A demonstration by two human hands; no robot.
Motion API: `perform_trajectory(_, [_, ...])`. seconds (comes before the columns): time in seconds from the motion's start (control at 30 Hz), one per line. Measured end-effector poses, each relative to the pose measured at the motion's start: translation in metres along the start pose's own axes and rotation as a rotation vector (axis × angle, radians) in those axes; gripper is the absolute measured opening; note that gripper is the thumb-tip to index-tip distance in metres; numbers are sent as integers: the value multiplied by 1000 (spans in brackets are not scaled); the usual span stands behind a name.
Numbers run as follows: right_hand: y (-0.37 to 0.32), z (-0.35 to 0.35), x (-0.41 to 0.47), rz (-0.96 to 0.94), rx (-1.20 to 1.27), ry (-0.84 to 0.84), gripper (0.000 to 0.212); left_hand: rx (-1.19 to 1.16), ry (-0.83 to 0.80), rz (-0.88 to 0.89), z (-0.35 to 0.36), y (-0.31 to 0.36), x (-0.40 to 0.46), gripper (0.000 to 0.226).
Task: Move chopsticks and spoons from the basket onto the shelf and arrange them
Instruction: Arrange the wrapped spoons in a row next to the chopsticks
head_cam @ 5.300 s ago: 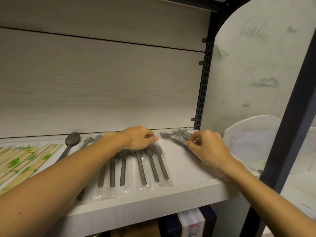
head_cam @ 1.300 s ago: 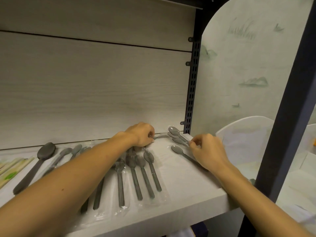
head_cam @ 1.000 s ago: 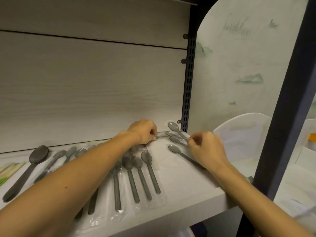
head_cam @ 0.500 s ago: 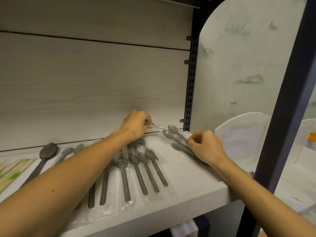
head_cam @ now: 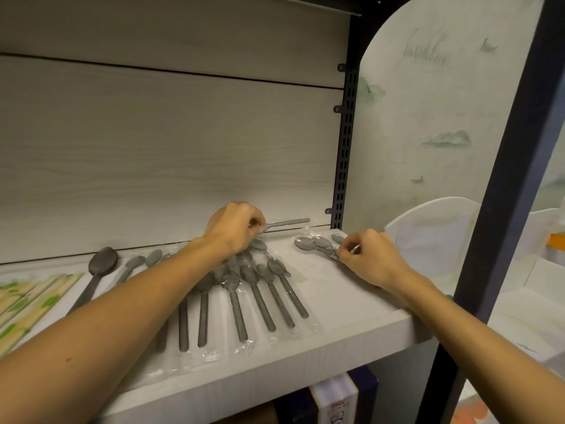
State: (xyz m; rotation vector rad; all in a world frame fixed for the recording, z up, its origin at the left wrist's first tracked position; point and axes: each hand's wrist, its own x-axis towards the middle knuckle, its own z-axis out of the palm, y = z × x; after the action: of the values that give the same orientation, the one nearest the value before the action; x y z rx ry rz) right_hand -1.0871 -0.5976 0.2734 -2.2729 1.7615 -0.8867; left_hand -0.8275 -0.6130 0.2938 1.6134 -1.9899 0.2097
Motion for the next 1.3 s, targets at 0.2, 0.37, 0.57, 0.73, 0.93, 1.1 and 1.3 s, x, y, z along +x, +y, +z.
perform_trajectory(0.2, [-23,6,1,-12,11,27,18,14,51,-37,-16,-9,-15,13])
perform_trajectory(0.37, [-46,27,17,-6,78,-112,21,3,72,-38,-27,-16,-23,11])
perform_trajectory(0.57, [-45,23,18,28,274,72,26,-37,113,59,-31,-20,-35,11])
perform_trajectory(0.73, [-57,4,12,300,759,-146,34,-62,171,171,-34,-12,-39,10])
perform_trajectory(0.93, [-63,-17,-1,328,1217,-404,48,-105,194,232,-35,0,-36,8])
perform_trajectory(1.1, [-61,-25,-17,240,1161,-189,14,-137,158,273,-33,11,-37,8])
perform_trajectory(1.3, [-34,-24,-53,25,597,221,7,-29,95,236,-29,13,-48,19])
